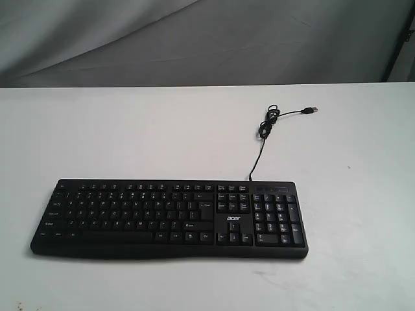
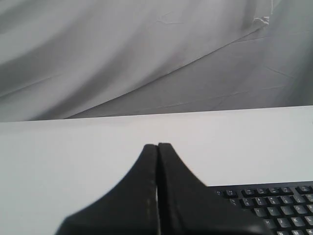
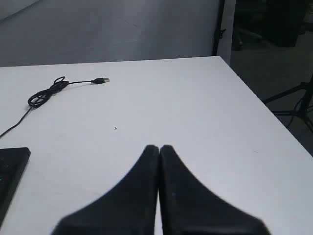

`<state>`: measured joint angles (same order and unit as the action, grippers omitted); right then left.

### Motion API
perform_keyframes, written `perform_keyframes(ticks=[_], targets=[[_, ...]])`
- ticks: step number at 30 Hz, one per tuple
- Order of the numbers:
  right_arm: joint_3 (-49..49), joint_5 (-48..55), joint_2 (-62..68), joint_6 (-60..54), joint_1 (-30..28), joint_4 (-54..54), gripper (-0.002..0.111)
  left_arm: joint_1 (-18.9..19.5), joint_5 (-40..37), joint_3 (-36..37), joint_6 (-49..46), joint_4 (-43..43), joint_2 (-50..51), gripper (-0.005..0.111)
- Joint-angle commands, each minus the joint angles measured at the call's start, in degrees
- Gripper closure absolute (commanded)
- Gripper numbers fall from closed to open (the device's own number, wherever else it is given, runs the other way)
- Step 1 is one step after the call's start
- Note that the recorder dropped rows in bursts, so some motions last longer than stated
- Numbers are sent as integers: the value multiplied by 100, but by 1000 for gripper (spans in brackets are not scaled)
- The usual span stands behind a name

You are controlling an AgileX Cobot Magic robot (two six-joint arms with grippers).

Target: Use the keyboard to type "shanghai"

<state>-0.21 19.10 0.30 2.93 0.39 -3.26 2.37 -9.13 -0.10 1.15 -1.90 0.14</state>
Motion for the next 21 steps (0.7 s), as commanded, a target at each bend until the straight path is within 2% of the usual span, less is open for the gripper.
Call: perform_keyframes(ticks=[1, 13, 21], targets=[[21, -4, -30, -26, -39, -64, 108, -37, 31, 10, 15, 13, -14, 107], [21, -59, -30, -60, -39, -97, 108, -37, 31, 10, 15, 13, -14, 107], [21, -2952, -30, -73, -39, -17, 108, -37, 31, 10, 15, 13, -14, 107]])
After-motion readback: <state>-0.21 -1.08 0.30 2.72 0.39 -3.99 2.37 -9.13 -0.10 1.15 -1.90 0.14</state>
